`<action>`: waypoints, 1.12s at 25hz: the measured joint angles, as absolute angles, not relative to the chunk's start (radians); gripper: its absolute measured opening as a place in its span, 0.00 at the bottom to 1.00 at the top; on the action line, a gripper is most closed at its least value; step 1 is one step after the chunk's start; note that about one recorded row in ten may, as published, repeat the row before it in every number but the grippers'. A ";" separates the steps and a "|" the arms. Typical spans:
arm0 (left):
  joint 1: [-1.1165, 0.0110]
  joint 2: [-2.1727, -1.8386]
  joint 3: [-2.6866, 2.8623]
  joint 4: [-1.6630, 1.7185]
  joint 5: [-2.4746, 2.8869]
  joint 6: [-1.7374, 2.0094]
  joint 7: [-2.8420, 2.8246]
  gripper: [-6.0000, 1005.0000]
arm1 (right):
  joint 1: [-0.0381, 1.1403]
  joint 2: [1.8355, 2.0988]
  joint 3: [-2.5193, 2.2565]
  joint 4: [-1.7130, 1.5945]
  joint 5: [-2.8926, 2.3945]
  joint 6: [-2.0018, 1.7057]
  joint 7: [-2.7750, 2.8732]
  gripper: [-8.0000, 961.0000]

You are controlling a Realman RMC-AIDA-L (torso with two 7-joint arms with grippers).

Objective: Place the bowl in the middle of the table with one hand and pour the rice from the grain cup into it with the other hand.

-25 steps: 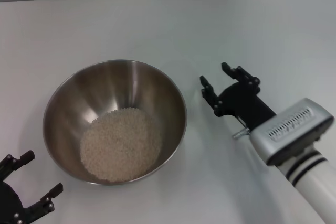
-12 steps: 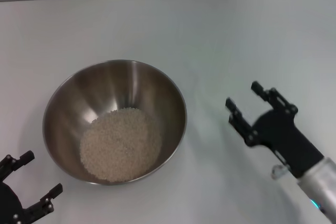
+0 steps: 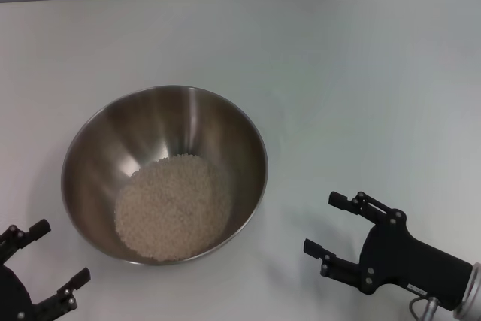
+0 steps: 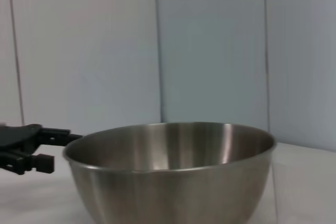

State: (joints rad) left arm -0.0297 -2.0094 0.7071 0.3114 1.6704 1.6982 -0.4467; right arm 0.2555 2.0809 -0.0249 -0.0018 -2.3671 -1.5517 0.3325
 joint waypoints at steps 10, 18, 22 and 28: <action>-0.038 -2.014 0.704 0.311 1.686 1.694 -0.448 0.86 | 0.253 2.082 -0.026 0.000 -2.368 -1.565 0.283 0.82; -0.036 -2.015 0.700 0.311 1.686 1.694 -0.448 0.86 | 0.255 2.085 -0.026 0.000 -2.367 -1.558 0.281 0.82; -0.031 -2.016 0.699 0.312 1.686 1.697 -0.448 0.86 | 0.257 2.086 -0.025 0.003 -2.367 -1.554 0.261 0.82; -0.029 -2.017 0.698 0.311 1.686 1.698 -0.448 0.86 | 0.258 2.086 -0.021 0.020 -2.364 -1.546 0.227 0.82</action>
